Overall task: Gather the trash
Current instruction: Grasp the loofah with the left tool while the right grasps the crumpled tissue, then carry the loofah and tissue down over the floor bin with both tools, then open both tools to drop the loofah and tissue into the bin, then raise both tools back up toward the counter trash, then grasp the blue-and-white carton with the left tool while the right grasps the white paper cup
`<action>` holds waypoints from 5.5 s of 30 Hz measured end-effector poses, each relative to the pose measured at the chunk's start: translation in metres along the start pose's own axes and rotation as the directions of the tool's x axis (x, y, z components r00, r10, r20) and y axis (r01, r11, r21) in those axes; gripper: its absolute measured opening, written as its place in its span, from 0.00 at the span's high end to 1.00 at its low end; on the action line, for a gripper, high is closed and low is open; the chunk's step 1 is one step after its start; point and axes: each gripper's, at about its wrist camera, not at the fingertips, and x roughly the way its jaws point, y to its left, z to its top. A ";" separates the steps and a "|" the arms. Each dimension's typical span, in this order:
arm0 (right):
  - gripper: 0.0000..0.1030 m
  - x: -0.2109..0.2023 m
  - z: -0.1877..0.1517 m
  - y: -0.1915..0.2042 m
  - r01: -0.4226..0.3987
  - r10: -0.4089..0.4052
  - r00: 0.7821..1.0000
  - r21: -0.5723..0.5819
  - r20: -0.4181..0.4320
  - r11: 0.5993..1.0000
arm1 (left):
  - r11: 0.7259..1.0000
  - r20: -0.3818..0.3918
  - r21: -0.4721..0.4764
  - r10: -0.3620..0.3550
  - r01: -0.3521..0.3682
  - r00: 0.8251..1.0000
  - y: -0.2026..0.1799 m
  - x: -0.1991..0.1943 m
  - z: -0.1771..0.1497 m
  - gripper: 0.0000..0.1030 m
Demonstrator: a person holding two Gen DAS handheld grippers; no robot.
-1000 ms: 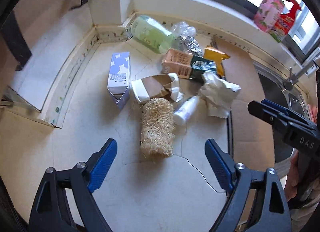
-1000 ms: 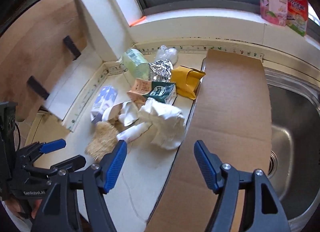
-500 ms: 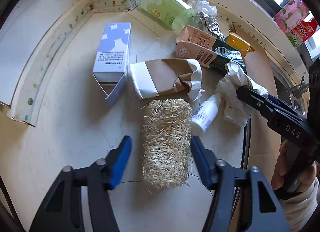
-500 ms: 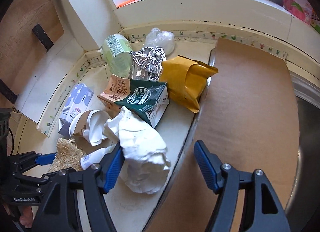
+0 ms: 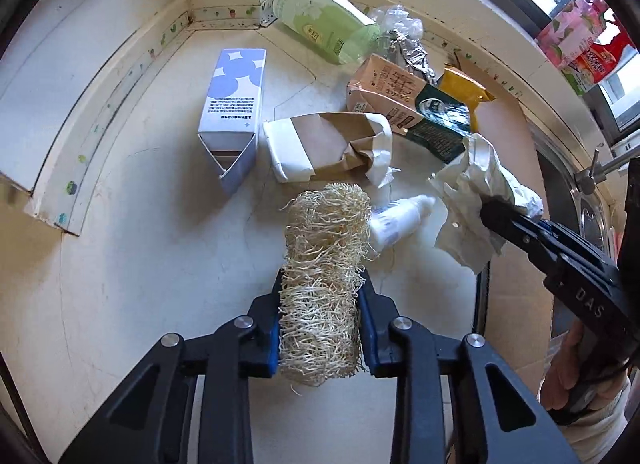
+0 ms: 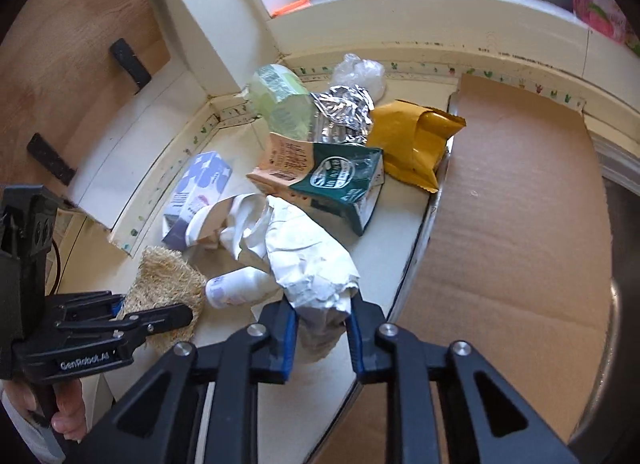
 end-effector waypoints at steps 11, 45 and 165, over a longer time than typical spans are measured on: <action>0.80 -0.066 -0.051 0.043 0.016 -0.016 0.997 0.008 0.078 1.000 | 0.990 0.097 0.138 -0.026 0.013 0.995 -0.023 -0.076 -0.045 0.73; 0.80 -0.126 -0.314 0.196 0.112 -0.110 0.994 0.142 -0.020 0.984 | 0.956 0.011 0.289 -0.061 0.055 0.998 0.053 -0.128 -0.328 0.73; 0.50 -0.110 -0.086 0.122 0.136 -0.140 0.984 0.045 0.110 0.990 | 0.947 0.332 0.244 0.123 -0.211 0.935 0.003 -0.180 -0.079 0.13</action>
